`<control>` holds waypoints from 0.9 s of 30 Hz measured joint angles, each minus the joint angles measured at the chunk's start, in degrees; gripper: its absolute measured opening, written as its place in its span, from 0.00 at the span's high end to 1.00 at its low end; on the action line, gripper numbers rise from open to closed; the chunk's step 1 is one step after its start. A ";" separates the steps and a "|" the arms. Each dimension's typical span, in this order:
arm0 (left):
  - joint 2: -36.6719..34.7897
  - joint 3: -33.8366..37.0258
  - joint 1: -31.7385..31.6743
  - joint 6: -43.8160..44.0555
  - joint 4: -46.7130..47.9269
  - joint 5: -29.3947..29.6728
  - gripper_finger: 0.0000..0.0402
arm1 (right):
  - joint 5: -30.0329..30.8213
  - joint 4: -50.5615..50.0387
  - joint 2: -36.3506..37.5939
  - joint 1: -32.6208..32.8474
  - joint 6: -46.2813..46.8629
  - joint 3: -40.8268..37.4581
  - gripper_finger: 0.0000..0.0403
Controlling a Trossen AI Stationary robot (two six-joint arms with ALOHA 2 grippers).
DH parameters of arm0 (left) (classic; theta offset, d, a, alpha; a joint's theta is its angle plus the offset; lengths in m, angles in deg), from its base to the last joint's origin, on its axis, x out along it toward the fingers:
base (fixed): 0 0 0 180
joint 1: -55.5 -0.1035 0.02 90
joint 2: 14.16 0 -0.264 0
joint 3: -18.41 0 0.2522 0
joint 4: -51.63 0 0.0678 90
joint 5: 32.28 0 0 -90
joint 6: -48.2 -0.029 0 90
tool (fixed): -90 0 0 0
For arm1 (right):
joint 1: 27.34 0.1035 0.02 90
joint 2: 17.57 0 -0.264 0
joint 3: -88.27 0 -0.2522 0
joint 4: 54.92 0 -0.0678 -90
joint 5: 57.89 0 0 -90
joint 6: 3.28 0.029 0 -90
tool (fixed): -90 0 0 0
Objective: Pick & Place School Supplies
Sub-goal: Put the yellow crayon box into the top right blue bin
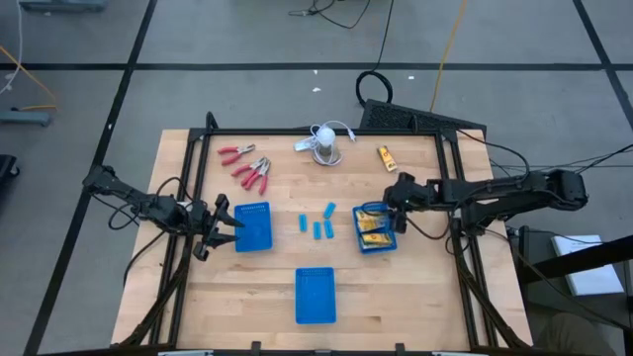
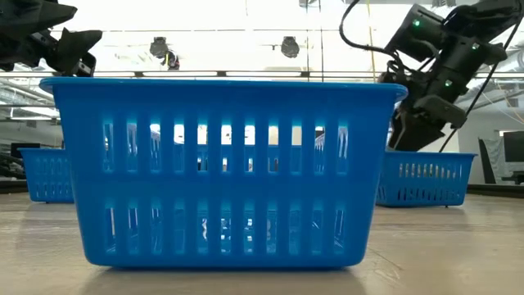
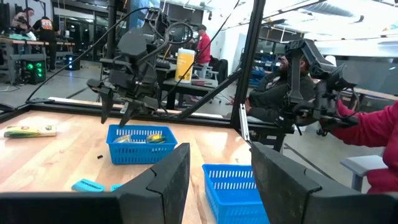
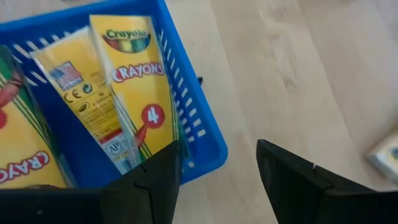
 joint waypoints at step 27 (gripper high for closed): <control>0.00 0.00 -0.02 -0.01 0.00 0.00 0.57 | -0.53 1.50 3.51 2.67 8.78 0.00 0.51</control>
